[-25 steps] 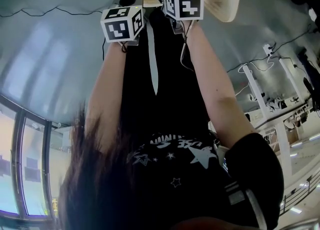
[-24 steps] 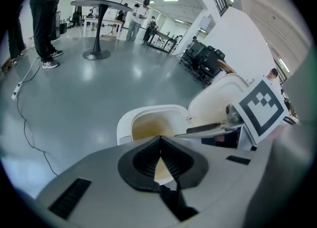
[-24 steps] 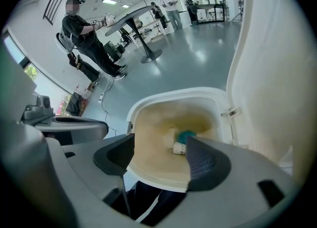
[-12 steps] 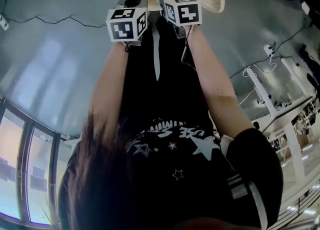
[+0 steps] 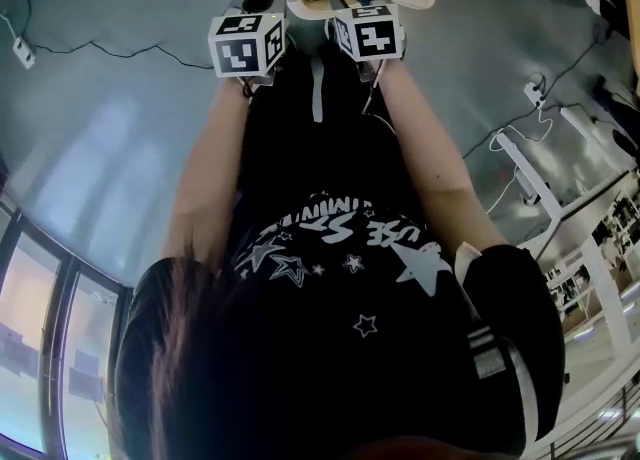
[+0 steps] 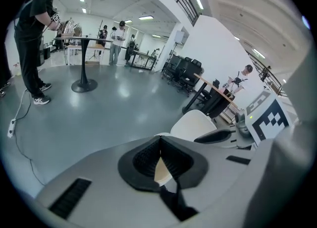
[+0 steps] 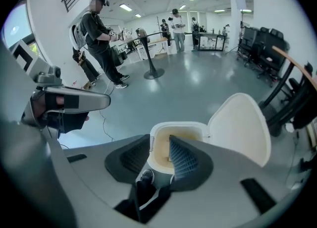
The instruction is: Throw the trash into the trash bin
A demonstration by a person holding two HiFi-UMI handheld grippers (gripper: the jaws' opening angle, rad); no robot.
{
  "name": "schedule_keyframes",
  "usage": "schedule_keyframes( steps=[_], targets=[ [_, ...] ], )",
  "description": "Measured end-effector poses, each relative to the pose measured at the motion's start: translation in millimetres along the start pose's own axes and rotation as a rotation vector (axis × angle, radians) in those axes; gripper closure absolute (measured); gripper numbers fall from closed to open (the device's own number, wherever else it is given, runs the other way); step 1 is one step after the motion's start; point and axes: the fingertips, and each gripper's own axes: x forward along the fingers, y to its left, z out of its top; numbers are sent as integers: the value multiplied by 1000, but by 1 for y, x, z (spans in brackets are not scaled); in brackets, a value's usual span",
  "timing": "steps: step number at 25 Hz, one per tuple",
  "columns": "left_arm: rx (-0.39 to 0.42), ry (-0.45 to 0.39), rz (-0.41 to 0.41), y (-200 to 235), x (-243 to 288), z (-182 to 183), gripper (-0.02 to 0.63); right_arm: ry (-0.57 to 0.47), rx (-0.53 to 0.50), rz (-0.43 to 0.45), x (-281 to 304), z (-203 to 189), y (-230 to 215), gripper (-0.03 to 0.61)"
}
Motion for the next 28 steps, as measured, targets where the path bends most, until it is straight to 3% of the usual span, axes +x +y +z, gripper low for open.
schedule_keyframes(
  steps=[6,13,21,28],
  targets=[
    [26,-58,-48,-11,-37,26,603,-102,18,-32,-44,19,26,534],
    [23,-127,-40,-28,-64,47,603,-197,73,-6,-91,29,28,537],
    [40,-153,6,-57,-87,40,603,-259,89,34,-128,22,11,558],
    [36,-193,28,-104,-114,11,603,-301,84,67,-168,-17,2,565]
  ],
)
